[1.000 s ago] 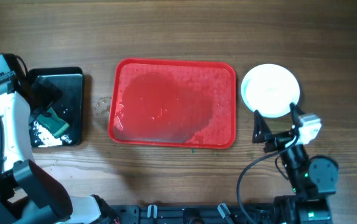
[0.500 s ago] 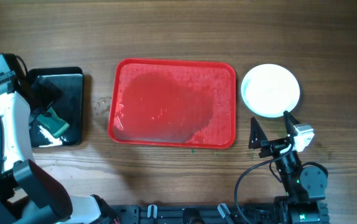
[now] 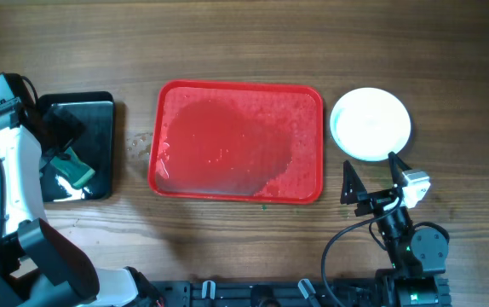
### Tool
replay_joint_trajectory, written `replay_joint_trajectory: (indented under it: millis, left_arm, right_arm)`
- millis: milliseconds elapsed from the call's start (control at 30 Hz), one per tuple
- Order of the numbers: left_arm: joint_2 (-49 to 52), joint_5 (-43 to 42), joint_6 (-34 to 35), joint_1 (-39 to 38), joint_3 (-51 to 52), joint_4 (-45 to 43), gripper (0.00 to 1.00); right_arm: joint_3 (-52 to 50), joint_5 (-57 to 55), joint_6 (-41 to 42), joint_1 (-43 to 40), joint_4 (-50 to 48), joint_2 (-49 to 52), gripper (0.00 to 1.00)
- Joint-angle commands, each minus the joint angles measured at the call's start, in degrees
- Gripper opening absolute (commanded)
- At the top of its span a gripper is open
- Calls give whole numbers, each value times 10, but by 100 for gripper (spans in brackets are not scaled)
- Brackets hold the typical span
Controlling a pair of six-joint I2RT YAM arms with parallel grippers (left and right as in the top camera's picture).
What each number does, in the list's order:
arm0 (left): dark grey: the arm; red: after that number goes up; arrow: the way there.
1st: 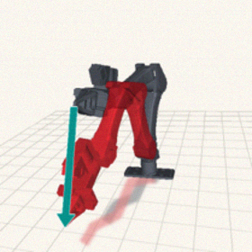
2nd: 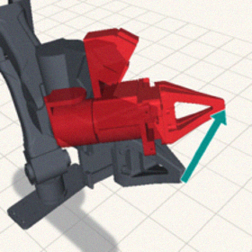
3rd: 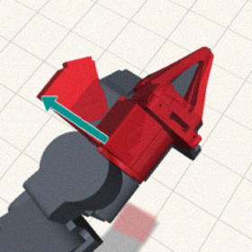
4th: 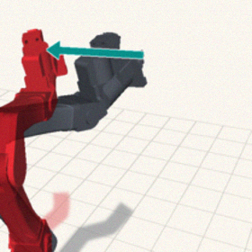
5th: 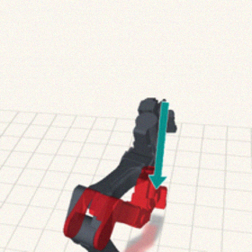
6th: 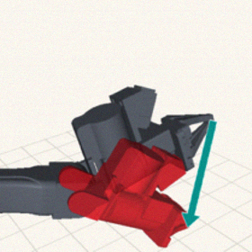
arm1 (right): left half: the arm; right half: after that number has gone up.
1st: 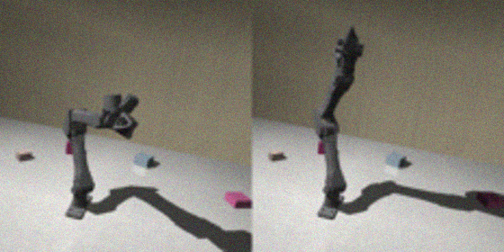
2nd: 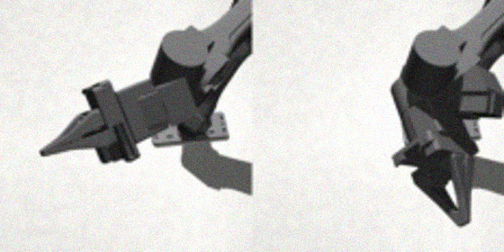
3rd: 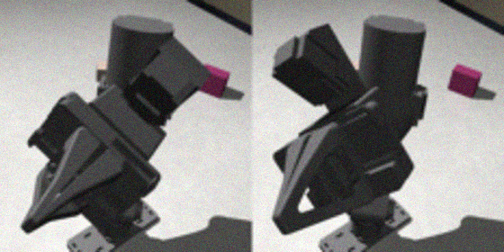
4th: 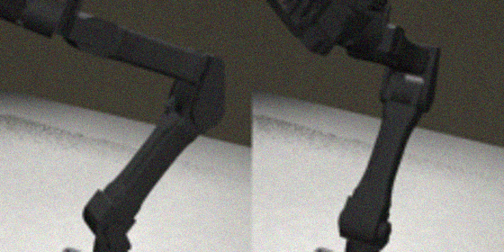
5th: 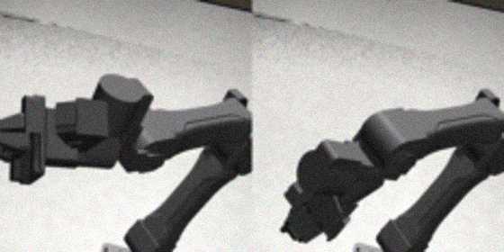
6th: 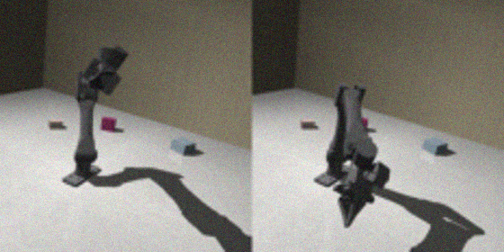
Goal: Clean dirty plates on tray and stack at the side
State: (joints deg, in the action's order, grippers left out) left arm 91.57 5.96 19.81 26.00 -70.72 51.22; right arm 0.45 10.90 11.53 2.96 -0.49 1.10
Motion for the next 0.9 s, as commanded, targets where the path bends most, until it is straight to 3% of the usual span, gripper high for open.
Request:
replay_joint_trajectory:
  millis: [0,100,200,333,467,600,867]
  left_arm:
    - [-40,5,-12,-2,-5,8,100]
    - [-143,41,-31,-33,-4,11,100]
    - [-285,49,-62,-83,46,-46,100]
    - [-495,-43,-178,-139,191,-171,100]
    - [-643,-134,-307,-185,324,-238,100]
    - [-740,-129,-315,-224,440,-304,100]
    - [-876,-125,-316,-227,608,-422,100]
  right_arm:
    - [-2,2,6,2,-4,-5,100]
    - [-2,2,6,2,-4,-5,100]
    - [-1,2,6,2,-4,-5,100]
    - [-2,2,6,2,-4,-5,100]
    - [-1,2,6,2,-4,-5,100]
    - [-2,2,6,2,-4,-5,100]
    - [-2,2,6,2,-4,-5,100]
